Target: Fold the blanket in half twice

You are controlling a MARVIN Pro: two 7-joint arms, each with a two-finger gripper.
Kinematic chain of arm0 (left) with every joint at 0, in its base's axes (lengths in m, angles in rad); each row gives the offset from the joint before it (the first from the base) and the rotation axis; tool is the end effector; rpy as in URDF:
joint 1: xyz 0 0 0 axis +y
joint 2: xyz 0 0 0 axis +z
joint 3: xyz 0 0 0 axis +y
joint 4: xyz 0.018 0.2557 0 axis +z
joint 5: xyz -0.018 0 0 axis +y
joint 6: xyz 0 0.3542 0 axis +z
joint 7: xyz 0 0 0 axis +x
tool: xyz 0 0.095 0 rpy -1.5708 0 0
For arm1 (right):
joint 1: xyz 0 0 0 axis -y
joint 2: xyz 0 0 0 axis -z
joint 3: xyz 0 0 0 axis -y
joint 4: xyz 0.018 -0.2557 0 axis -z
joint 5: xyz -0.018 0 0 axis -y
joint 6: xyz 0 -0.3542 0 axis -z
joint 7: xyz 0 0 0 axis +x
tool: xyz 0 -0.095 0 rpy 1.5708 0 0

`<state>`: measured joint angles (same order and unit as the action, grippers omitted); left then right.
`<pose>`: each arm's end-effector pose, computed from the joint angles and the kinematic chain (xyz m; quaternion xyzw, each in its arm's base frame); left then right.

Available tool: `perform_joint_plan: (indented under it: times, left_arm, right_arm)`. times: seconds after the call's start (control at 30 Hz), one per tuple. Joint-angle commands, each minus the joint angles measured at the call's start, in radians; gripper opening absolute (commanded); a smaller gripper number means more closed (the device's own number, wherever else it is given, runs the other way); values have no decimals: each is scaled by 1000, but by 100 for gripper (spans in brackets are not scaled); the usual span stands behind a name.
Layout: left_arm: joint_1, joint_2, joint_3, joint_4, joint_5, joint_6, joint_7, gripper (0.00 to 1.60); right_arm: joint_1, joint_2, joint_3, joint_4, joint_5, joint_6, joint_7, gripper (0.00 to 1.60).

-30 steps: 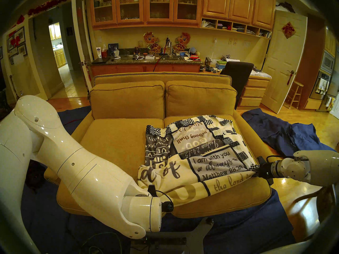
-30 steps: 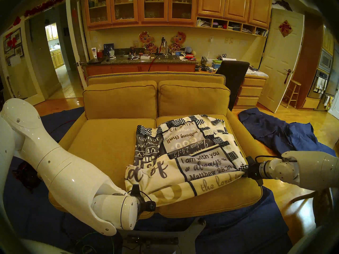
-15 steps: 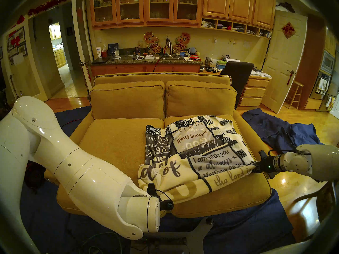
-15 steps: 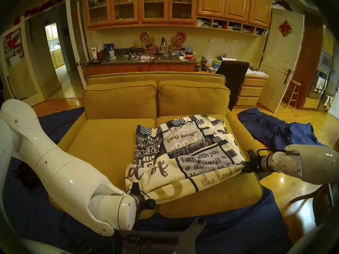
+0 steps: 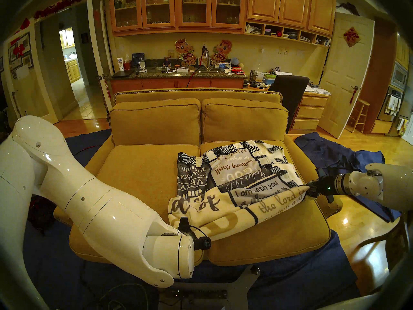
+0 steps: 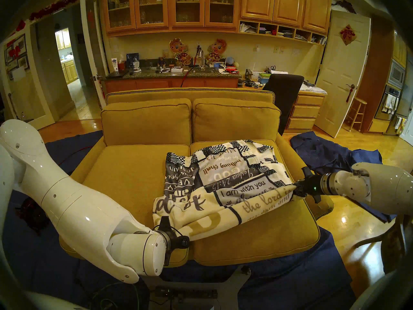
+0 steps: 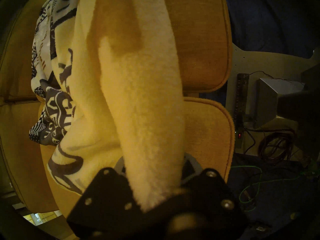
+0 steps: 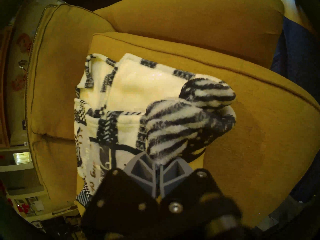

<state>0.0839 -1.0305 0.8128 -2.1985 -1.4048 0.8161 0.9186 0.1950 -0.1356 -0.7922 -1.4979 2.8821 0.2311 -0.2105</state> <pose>0.1924 -0.1609 -0.3240 -0.6900 0.6752 -0.2111 0.1529 0.4034 -0.2465 -0.2727 -0.7977 0.4928 -0.2424 0.2491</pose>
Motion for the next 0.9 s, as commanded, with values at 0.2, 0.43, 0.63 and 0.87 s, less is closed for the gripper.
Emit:
perform_joint_plan:
  times: [0.2, 0.43, 0.63, 0.87]
  left_arm:
    - [-29, 28, 17, -2, 3, 21, 26, 0]
    - [-34, 10, 1, -20, 13, 18, 43, 0]
    - [-34, -4, -13, -56, 20, 16, 58, 0]
    - [-45, -7, -29, -85, 24, 15, 76, 0]
  right_arm:
    - [72, 17, 23, 124, -2, 36, 16, 0]
    - [76, 17, 13, 156, -2, 76, 23, 0]
    - [83, 17, 9, 184, -2, 105, 31, 0]
    - [100, 17, 15, 203, -2, 143, 46, 0]
